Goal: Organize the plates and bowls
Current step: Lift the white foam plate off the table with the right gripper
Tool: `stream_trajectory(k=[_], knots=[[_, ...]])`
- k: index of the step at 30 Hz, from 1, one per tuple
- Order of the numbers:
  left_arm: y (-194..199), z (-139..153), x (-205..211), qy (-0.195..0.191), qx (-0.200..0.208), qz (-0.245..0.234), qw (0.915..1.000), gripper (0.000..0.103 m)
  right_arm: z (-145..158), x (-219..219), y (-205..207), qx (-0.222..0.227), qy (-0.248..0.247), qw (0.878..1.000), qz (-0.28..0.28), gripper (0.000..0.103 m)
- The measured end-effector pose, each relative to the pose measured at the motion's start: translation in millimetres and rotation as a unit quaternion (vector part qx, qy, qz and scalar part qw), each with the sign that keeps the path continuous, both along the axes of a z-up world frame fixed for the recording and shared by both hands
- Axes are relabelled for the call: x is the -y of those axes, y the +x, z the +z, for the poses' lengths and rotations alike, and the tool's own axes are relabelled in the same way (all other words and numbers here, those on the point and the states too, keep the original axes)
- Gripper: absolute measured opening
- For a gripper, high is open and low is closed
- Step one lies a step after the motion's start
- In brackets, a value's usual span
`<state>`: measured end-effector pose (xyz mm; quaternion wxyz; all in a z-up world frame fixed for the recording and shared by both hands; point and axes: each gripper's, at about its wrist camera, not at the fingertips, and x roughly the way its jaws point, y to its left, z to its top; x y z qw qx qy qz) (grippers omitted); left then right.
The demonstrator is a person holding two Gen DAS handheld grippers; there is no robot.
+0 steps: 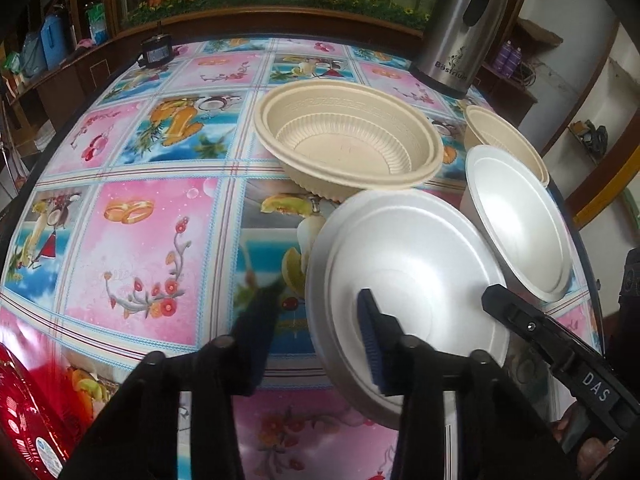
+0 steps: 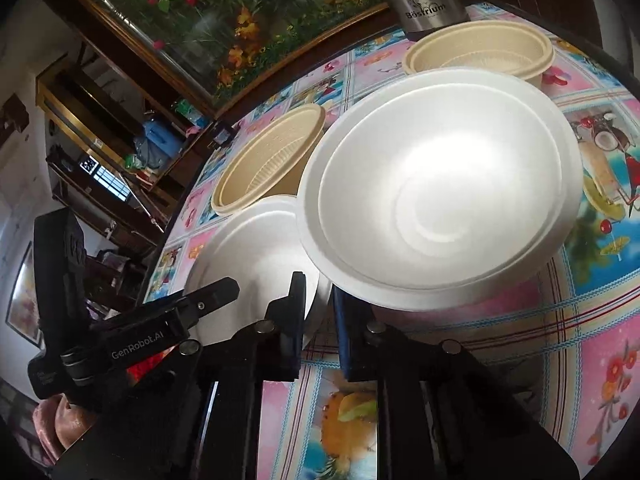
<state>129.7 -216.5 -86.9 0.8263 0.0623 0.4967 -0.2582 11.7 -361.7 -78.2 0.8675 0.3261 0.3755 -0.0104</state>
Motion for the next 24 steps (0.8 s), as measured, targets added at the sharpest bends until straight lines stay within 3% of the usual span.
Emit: stream_trajectory(k=[1, 5, 9, 13, 18, 24], knots=[[0, -2, 1, -0.004, -0.008, -0.004, 1.0000, 0.027, -1, 0, 0, -0.002, -0.001, 1.000, 0.003, 0.012], [-3, -8, 4, -0.013, -0.026, -0.018, 0.9994, 0.019, -3, -1, 2, 0.002, 0.015, 1.000, 0.010, 0.012], [-6, -9, 0, -0.014, -0.030, -0.020, 0.9992, 0.018, -3, -2, 1, 0.007, 0.023, 1.000, 0.015, 0.013], [-9, -9, -5, -0.018, -0.032, -0.024, 0.9990, 0.015, -9, 0, -1, 0.009, 0.063, 0.998, 0.023, 0.013], [-13, -9, -8, -0.016, -0.032, -0.024, 0.9990, 0.015, -9, -9, -7, 0.008, 0.050, 0.998, 0.023, 0.013], [-24, -3, -10, -0.009, -0.019, -0.037, 0.9991, 0.015, -13, -10, -21, 0.013, 0.067, 0.998, 0.012, 0.013]])
